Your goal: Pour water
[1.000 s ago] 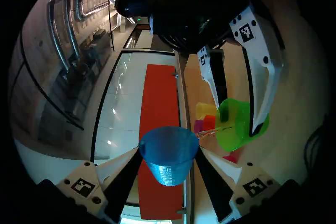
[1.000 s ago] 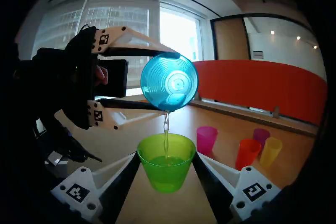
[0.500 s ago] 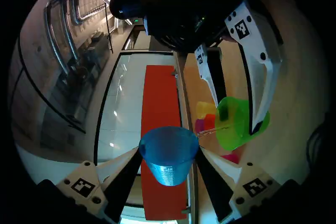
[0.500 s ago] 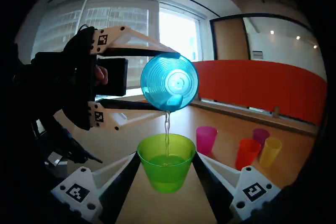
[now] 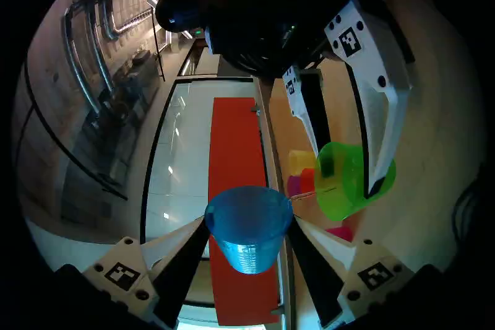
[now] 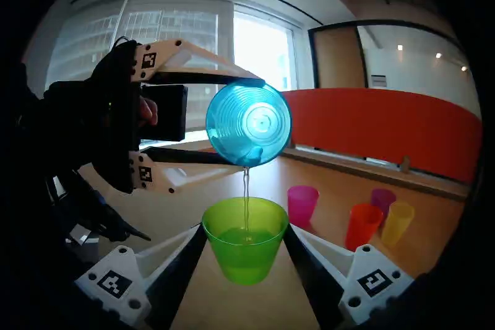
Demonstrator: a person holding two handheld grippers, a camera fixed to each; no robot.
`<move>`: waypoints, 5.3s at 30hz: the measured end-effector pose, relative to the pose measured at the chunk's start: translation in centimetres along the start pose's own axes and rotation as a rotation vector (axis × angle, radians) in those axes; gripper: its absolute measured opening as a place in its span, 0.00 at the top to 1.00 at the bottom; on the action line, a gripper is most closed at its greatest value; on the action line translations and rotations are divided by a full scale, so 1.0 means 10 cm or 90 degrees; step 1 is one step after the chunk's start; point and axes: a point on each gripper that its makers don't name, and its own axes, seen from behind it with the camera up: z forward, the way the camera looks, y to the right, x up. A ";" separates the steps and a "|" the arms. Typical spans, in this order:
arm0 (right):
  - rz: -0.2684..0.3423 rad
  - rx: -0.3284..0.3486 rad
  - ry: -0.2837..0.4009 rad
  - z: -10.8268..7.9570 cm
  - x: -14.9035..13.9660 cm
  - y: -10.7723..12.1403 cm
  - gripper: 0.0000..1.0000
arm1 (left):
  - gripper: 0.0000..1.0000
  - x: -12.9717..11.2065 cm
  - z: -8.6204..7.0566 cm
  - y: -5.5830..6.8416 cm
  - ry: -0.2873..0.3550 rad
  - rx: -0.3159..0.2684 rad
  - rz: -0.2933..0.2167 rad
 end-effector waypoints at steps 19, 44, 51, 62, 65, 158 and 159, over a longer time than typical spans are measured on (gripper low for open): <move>-0.002 -0.002 0.002 -0.01 0.02 0.01 0.09 | 0.14 0.03 -0.02 0.00 0.002 0.003 0.003; -0.007 -0.007 0.002 -0.02 0.04 0.02 0.09 | 0.14 -0.13 0.02 0.00 0.006 -0.021 -0.176; -0.007 -0.012 -0.001 -0.04 0.03 0.07 0.09 | 0.14 -0.27 0.07 0.05 -0.003 -0.047 -0.314; -0.009 -0.015 -0.005 -0.07 0.04 0.10 0.09 | 0.14 -0.32 0.12 0.20 0.013 -0.124 -0.656; -0.009 -0.017 -0.005 -0.08 0.04 0.10 0.09 | 0.14 -0.38 0.14 0.18 0.016 -0.125 -0.727; 0.006 -0.095 -0.235 -0.26 -0.68 1.64 0.09 | 0.13 -1.17 0.53 1.97 -0.222 -0.322 -0.895; 0.005 -0.095 -0.236 -0.26 -0.68 1.64 0.09 | 0.13 -1.17 0.52 1.98 -0.223 -0.324 -0.895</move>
